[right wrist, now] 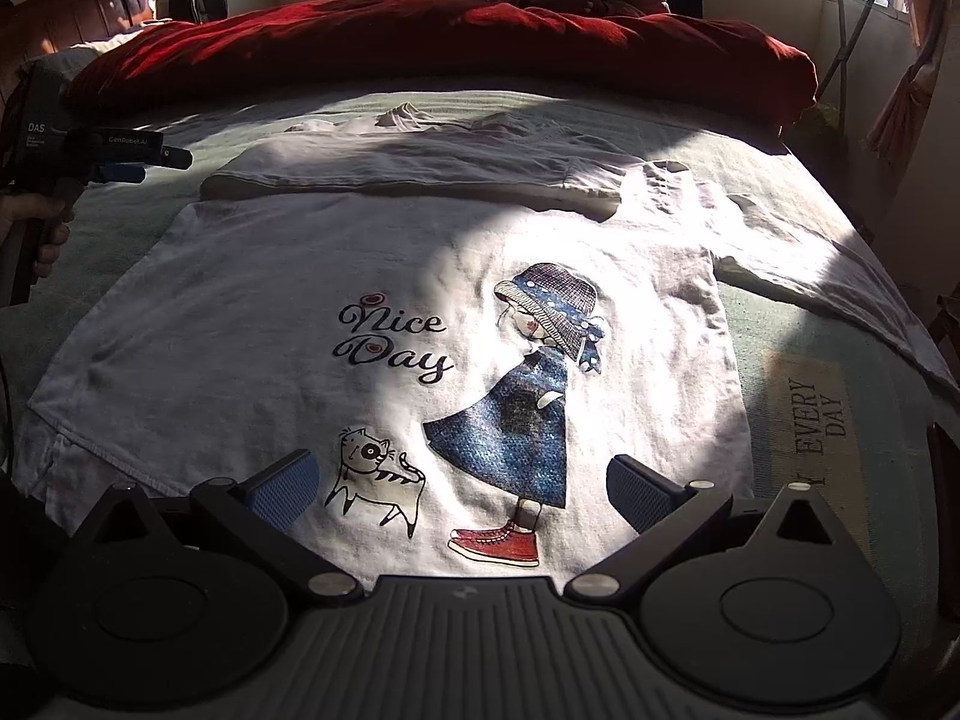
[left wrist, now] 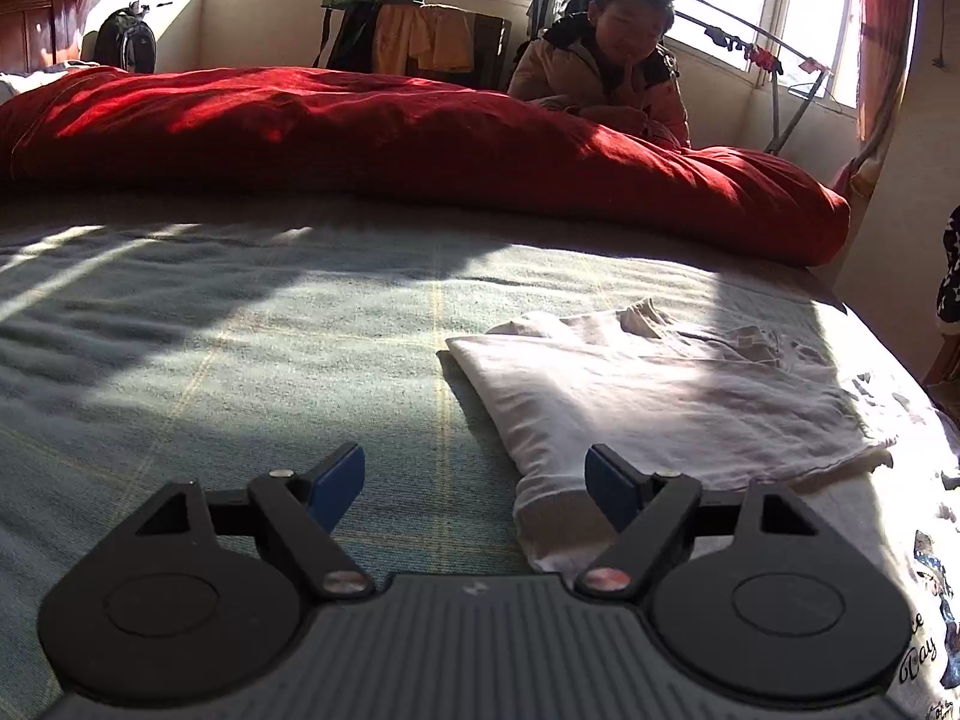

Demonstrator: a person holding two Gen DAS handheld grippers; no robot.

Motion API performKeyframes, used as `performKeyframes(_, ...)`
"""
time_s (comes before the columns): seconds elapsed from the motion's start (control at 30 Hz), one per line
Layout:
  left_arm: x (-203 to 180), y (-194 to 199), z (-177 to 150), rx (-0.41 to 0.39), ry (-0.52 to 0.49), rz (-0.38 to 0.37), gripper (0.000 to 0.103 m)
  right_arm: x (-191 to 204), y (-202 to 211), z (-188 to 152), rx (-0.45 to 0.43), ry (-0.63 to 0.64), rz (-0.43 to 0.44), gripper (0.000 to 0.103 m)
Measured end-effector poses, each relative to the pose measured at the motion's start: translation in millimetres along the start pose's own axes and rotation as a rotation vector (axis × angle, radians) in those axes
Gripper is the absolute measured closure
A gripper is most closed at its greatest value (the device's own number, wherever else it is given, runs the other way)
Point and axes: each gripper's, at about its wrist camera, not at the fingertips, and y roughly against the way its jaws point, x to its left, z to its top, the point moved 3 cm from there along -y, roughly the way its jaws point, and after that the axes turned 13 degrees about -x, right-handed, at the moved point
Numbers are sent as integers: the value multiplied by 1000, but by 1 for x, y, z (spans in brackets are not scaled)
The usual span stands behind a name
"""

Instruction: Fold clothes

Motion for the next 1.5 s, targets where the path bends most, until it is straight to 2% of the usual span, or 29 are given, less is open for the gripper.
performKeyframes(0.03, -5, 0, 8, -15, 17, -39, 20, -3, -2, 2, 0, -12, 3, 0)
performKeyframes(0.13, -22, -28, 21, 12, 149, -199, 19, -7, -7, 8, -6, -47, 18, 0)
performKeyframes(0.2, -30, -55, 18, 48, 233, -253, 19, -8, -11, 12, -11, -71, 34, 0)
performKeyframes(0.23, -31, -70, 14, 71, 262, -254, 19, -8, -12, 14, -12, -77, 40, 0)
performKeyframes(0.33, -22, -103, -5, 128, 300, -177, 19, -9, -16, 16, -14, -79, 43, 0)
performKeyframes(0.4, -8, -108, -16, 142, 310, -112, 19, -12, -18, 14, -10, -79, 44, 0)
performKeyframes(0.5, 5, -100, -18, 130, 317, -92, 20, -20, -25, 9, 8, -95, 39, 0)
performKeyframes(0.6, 3, -83, -5, 98, 300, -109, 20, -28, -35, 6, 24, -136, 43, 0)
performKeyframes(0.7, -19, -72, 5, 79, 263, -224, 19, -31, -42, 5, 32, -177, 62, 0)
performKeyframes(0.77, -34, -71, 2, 99, 223, -261, 19, -30, -44, 5, 35, -191, 69, 0)
performKeyframes(0.8, -40, -72, -3, 114, 195, -266, 19, -29, -44, 5, 36, -194, 69, 0)
performKeyframes(0.93, -37, -76, -36, 211, 124, -184, 19, -29, -38, 1, 37, -183, 56, 0)
performKeyframes(1.03, -35, -59, -43, 187, 102, -182, 19, -37, -32, -3, 40, -190, 41, 0)
performKeyframes(1.1, -40, -48, -38, 179, 65, -174, 19, -43, -30, -5, 41, -199, 33, 0)
performKeyframes(1.2, -52, -35, -24, 140, 12, -203, 19, -51, -31, 4, 32, -206, 55, 0)
performKeyframes(1.33, -65, -40, -12, 117, 2, -253, 19, -56, -36, 44, -37, -185, 136, 0)
performKeyframes(1.5, -65, -69, -16, 156, 30, -222, 19, -57, -68, 122, -114, -127, 286, 0)
